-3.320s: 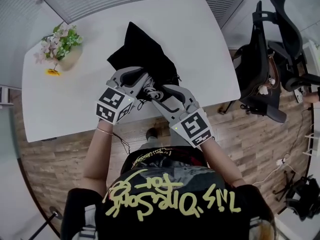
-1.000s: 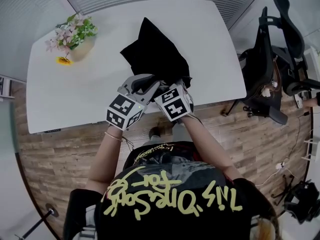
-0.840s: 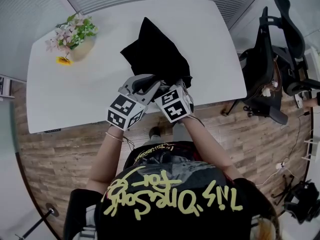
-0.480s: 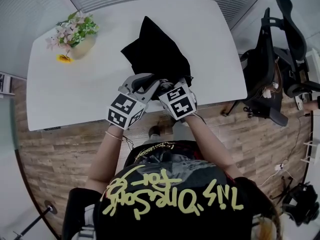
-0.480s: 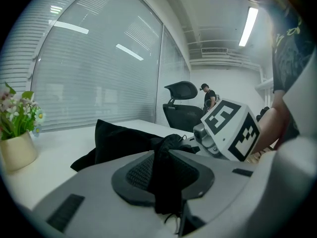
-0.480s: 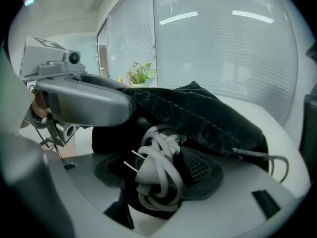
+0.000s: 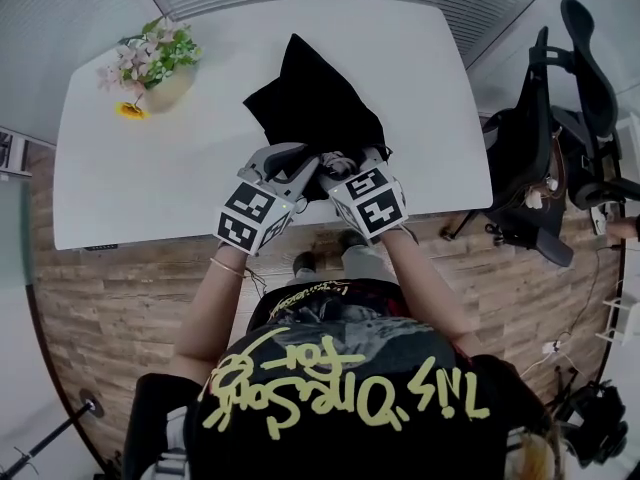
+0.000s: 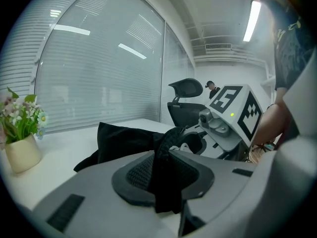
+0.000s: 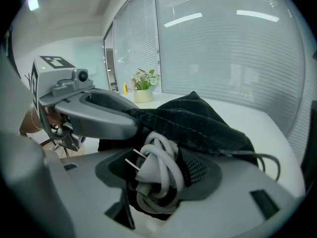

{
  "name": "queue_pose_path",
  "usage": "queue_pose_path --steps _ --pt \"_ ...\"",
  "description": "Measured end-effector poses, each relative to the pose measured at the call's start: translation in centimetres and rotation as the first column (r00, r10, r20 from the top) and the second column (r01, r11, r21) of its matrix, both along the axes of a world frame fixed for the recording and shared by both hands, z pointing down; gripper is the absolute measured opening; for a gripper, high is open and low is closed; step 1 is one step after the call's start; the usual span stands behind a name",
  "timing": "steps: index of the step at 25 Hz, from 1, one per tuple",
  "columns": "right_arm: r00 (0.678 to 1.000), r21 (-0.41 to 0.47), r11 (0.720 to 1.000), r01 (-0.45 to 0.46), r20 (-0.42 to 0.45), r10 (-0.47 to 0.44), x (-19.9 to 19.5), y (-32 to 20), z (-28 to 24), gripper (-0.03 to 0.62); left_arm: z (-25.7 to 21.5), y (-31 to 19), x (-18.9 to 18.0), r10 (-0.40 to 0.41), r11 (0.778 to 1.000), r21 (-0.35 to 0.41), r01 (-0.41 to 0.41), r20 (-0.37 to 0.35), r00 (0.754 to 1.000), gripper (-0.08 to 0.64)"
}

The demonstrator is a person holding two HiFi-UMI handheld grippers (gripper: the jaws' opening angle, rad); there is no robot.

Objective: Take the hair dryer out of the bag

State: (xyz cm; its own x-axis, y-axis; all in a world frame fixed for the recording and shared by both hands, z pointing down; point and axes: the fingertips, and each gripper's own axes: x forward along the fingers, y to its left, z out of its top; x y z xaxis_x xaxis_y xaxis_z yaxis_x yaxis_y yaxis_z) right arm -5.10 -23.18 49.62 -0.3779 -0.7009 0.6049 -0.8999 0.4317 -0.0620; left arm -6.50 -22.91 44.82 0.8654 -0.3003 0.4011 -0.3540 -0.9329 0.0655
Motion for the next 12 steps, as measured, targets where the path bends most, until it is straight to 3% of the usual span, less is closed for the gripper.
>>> queue_pose_path --steps 12 --pt "0.996 0.016 0.998 0.063 0.067 -0.064 1.4 0.7 -2.5 0.255 0.5 -1.6 0.8 -0.107 0.994 0.016 0.106 0.045 0.993 0.075"
